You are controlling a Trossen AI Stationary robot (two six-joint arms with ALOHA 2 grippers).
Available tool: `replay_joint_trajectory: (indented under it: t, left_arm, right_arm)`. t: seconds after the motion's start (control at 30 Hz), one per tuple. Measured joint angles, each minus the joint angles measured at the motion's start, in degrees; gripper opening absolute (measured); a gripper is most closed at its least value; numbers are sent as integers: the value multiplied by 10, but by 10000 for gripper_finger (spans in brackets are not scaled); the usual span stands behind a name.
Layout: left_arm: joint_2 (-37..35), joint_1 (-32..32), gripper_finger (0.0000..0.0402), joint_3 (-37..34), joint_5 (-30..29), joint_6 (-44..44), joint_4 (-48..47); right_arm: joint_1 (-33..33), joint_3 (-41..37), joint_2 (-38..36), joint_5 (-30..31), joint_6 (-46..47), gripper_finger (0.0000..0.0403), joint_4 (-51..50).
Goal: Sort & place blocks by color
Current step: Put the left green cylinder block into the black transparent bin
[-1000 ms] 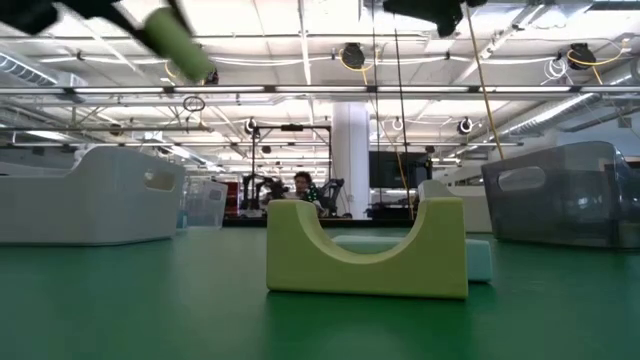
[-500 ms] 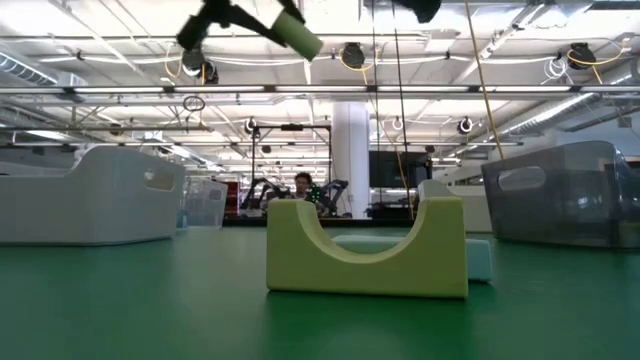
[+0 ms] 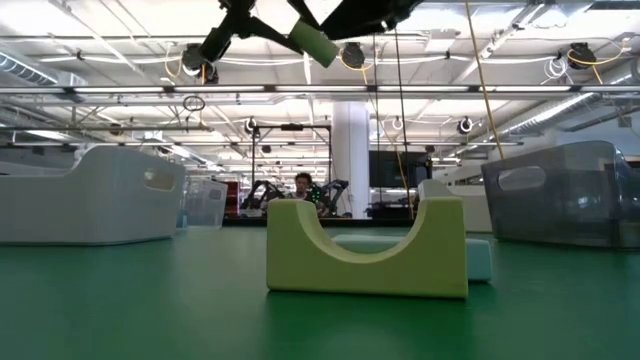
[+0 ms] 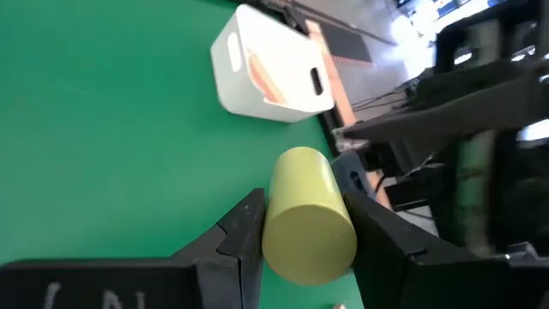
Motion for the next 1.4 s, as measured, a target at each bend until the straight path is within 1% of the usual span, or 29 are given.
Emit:
replay_joint_trajectory:
  t: [0.1, 0.27, 0.37, 0.5, 0.57, 0.77, 0.9, 0.97, 1.03, 1.13, 1.23, 1.3, 1.4]
  left_arm:
    - [-1, 2, 130, 0, 6, 15, 1]
    - [-1, 2, 130, 0, 9, 23, 1]
    - [-1, 2, 130, 0, 23, 24, 0]
    - [-1, 2, 130, 0, 24, 26, -4]
    - [-1, 2, 130, 0, 26, 30, -4]
    - [-1, 2, 130, 0, 35, 31, -4]
    - [-1, 2, 130, 0, 36, 36, -4]
    - [-1, 2, 130, 0, 38, 35, -4]
    - [-1, 2, 143, 0, 38, 35, -5]
    - [-1, 1, 175, 0, 41, 39, -4]
    - [-1, 0, 200, 0, 41, 40, -4]
    - [-1, 0, 208, 0, 48, 40, -4]
    - [-1, 0, 212, 0, 51, 40, -4]
  right_arm:
    - [-4, 9, 27, 0, -17, 244, -4]
    - [-6, 11, 50, 0, -20, 244, -9]
    - [-6, 11, 51, 1, -20, 244, -8]
    - [-6, 11, 48, 16, -15, 233, 7]
    - [-6, 11, 48, 15, -11, 223, 6]
    - [-6, 11, 47, 14, 47, 184, 4]
    - [-5, 11, 47, 6, 58, 139, 1]
    - [-5, 10, 48, -15, 60, 113, -2]
    - [-6, 10, 48, -33, 74, 111, -1]
    - [-5, 10, 47, -61, 101, 111, 2]
    - [-5, 10, 46, -66, 121, 111, -11]
    - [-5, 10, 41, -77, 127, 111, -36]
    - [-5, 10, 30, -78, 136, 111, -82]
